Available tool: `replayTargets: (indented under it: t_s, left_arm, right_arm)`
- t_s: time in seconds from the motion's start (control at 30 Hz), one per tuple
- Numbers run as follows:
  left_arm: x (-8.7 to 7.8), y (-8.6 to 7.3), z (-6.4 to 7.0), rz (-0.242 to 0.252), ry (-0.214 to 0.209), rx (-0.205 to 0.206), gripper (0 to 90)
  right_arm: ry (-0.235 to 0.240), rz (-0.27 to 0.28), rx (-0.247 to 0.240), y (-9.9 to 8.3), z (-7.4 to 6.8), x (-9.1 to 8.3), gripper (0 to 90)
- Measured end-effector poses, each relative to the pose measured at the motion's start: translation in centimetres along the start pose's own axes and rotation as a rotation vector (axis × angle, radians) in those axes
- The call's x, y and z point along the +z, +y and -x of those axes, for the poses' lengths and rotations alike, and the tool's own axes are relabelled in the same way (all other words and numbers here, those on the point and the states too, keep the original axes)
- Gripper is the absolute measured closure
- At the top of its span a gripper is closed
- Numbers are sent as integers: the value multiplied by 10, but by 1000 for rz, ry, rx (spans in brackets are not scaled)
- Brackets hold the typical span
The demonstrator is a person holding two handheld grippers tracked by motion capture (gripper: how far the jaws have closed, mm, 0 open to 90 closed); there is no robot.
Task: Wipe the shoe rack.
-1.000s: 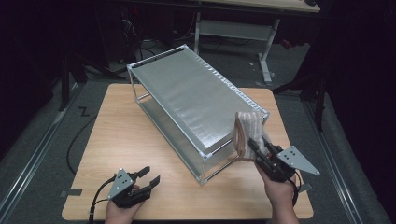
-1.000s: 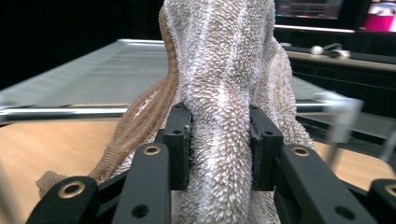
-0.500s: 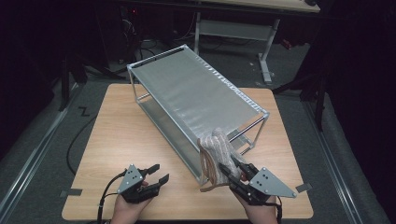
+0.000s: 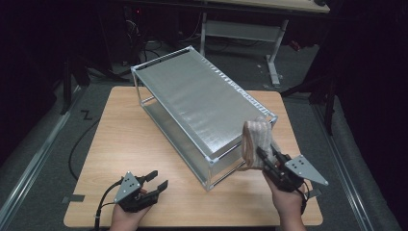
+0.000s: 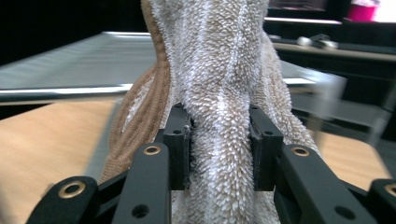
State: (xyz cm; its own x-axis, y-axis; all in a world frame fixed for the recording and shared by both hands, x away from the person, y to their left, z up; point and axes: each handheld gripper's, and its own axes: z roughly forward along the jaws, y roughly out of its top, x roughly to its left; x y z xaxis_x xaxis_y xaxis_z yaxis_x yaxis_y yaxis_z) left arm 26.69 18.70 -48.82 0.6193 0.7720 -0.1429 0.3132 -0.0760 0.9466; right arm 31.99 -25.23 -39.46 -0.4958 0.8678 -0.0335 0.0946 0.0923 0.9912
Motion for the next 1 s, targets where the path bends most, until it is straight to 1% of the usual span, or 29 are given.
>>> replayTargets:
  t_s: [0.07, 0.13, 0.2, 0.23, 0.27, 0.33, 0.43, 0.5, 0.6, 0.7, 0.83, 0.87, 1.0]
  left_arm:
    - [-1, 0, 0, 0, 3, 4, 447]
    - [-1, 0, 0, 0, 3, 4, 447]
    - [0, 0, 0, 3, 1, 0, 446]
    - [1, 1, 0, 3, -2, 0, 447]
    - [1, 1, 0, 3, -4, 3, 446]
    - [4, 2, 1, 4, -11, 3, 446]
    - [8, 3, 2, 3, -22, 6, 445]
    - [10, 4, 4, 0, -30, 13, 444]
    - [12, 4, 5, -3, -34, 15, 444]
    - [9, 3, 4, -3, -27, 14, 444]
    - [3, 2, 1, 3, -9, 4, 445]
    - [2, 2, 1, 5, -6, 2, 445]
    - [1, 1, 0, 4, -2, 2, 445]
  right_arm:
    - [-62, -11, 14, -3, 13, -2, 662]
    - [-98, -17, 26, -5, 23, -4, 662]
    - [-148, -23, 36, -7, 31, -7, 662]
    - [-164, -29, 38, -8, 35, -8, 662]
    - [-178, -34, 54, -12, 40, -10, 663]
    - [-201, -70, 75, -20, 48, -11, 666]
    - [-203, -117, 101, -32, 53, -9, 668]
    - [-202, -153, 103, -38, 53, -7, 668]
    - [-203, -178, 99, -41, 51, -5, 668]
    - [-214, -192, 87, -40, 50, -1, 668]
    - [-201, -197, 76, -37, 47, 4, 668]
    - [-205, -195, 66, -35, 45, 5, 668]
    - [-182, -182, 27, -30, 36, 9, 667]
